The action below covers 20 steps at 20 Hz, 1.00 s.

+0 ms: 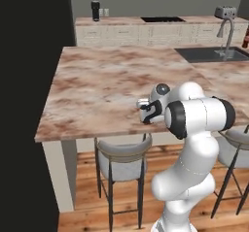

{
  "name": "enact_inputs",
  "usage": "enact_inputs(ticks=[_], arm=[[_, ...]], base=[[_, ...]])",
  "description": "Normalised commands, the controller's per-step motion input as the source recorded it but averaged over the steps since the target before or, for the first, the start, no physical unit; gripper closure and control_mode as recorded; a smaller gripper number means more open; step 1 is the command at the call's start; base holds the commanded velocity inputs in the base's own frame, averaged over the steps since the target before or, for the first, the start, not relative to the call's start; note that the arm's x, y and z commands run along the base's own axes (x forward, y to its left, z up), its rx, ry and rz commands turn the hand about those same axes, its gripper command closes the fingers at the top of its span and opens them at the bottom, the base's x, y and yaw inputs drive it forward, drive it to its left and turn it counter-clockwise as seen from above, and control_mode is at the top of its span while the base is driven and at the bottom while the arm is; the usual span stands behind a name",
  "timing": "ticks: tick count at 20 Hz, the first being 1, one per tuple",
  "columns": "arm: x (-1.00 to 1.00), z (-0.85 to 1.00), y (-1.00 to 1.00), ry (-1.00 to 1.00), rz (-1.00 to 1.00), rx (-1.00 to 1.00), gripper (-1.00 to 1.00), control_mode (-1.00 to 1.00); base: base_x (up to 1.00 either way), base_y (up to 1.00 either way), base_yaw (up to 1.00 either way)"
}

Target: Place the large bottle from the dining counter next to the other large bottle outside the sink, and place the small bottle from the dining counter next to the other small bottle inside the sink.

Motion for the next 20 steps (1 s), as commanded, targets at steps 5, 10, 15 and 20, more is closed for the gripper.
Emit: enact_inputs(ticks=[5, 10, 15, 20], arm=[[0.00, 0.00, 0.00, 0.00, 0.00, 0.00, 1.00, 1.00], [0.00, 0.00, 0.00, 0.00, 0.00, 0.00, 1.00, 1.00], [0.00, 0.00, 0.00, 0.00, 0.00, 0.00, 1.00, 1.00], [0.00, 0.00, 0.00, 0.00, 0.00, 0.00, 1.00, 1.00]], base=[[0.00, -0.70, 0.00], [-0.05, -0.77, 0.00], [-0.09, -0.79, -0.01], [-0.09, -0.78, 0.00]])
